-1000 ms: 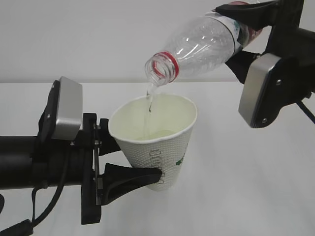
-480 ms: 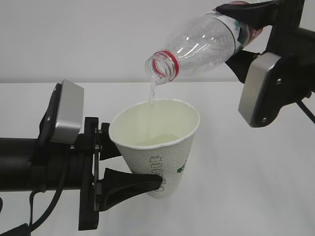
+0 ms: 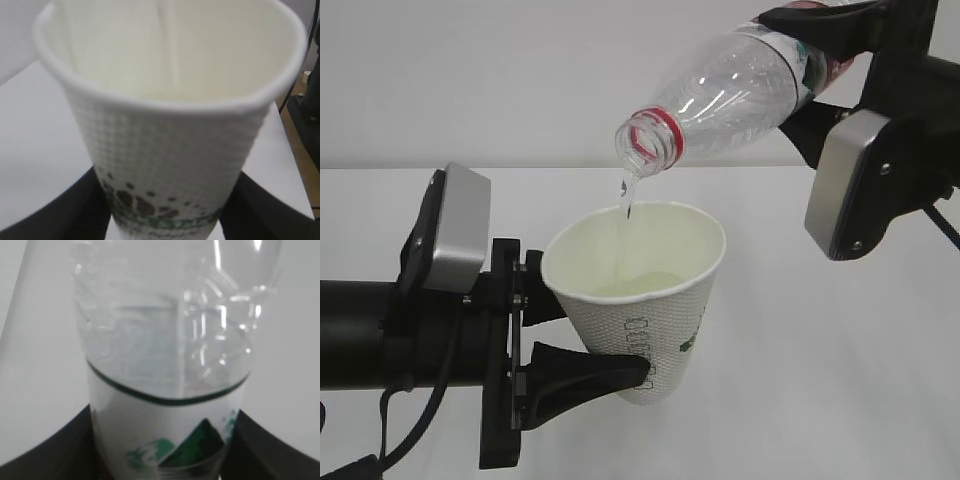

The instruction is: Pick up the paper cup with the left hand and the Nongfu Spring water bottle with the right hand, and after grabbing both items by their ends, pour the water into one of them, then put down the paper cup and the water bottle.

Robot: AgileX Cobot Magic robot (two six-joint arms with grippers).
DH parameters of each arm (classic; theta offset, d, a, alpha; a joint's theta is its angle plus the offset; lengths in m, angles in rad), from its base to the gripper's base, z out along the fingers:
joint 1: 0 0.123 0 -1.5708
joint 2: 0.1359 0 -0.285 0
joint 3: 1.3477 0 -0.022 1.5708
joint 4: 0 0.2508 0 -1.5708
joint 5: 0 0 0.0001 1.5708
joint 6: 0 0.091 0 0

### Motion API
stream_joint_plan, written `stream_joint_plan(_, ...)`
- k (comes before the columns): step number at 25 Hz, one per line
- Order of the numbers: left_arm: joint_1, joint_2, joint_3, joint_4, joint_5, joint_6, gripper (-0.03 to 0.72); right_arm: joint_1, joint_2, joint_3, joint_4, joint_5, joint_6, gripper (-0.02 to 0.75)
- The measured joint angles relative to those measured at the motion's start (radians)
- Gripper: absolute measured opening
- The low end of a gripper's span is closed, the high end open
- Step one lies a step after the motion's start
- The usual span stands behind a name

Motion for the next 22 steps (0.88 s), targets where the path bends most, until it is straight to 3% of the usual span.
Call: stream_joint_plan(22,0.0,0.0,0.0,0.0,0.0,-0.002,0.447,0.0,0.0,0.0,0.0,-0.006,-0.001,0.45)
